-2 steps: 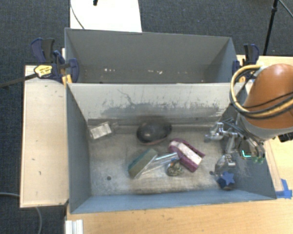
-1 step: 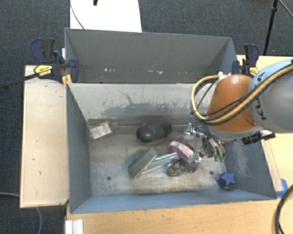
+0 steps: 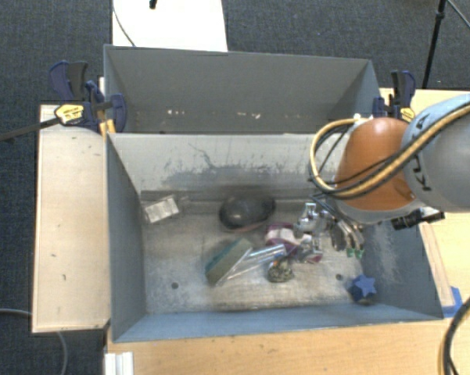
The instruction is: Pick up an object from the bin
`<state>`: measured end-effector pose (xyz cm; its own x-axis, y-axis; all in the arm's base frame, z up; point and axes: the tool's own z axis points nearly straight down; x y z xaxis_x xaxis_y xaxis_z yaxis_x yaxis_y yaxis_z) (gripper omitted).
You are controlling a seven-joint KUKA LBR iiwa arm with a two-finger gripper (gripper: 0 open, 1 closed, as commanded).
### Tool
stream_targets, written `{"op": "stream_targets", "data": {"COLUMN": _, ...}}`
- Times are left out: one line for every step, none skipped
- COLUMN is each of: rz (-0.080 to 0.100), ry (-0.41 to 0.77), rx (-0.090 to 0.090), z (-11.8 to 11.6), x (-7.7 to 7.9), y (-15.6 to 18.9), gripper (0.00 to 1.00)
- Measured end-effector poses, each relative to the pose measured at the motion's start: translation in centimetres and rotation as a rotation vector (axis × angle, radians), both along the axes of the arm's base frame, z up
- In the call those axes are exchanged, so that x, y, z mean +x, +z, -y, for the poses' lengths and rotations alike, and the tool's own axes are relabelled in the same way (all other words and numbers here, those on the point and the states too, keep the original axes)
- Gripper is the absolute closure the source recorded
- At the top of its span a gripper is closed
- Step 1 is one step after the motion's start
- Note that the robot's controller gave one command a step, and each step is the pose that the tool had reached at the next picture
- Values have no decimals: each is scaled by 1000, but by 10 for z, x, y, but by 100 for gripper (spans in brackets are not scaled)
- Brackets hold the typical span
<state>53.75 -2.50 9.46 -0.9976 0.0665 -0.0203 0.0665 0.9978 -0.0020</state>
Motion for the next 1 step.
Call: {"op": "stream_targets", "data": {"rz": -11, "ry": 236, "rx": -1, "z": 17, "x": 18, "y": 85, "gripper": 100}}
